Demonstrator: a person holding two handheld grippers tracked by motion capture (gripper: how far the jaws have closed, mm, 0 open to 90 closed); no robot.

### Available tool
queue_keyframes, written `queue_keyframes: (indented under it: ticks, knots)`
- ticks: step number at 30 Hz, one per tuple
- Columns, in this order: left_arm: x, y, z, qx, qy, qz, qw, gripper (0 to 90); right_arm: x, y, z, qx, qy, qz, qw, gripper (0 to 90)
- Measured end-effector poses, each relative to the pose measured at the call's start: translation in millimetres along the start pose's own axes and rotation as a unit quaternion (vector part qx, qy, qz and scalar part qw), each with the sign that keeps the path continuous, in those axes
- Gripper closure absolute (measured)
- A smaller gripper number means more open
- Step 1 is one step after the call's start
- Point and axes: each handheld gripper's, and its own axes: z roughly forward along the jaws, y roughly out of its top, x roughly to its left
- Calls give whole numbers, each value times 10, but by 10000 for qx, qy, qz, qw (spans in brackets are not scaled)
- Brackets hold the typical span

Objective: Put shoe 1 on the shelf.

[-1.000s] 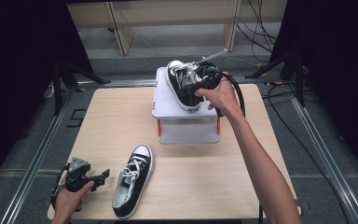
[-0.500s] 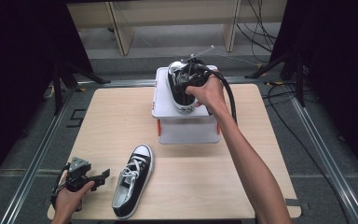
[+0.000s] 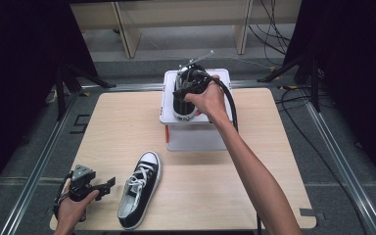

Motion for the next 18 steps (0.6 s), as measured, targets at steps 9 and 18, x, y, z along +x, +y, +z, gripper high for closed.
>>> queue_keyframes:
  ticks: [9,18]
  knots:
    - [6,-4,0,40,46,31,10000,149,39,-267,-500,-765,344,-20,9965,596]
    - [17,-3,-14,85,85,-16,9999,148,17,-951,-686,-865,510,146,9948,521]
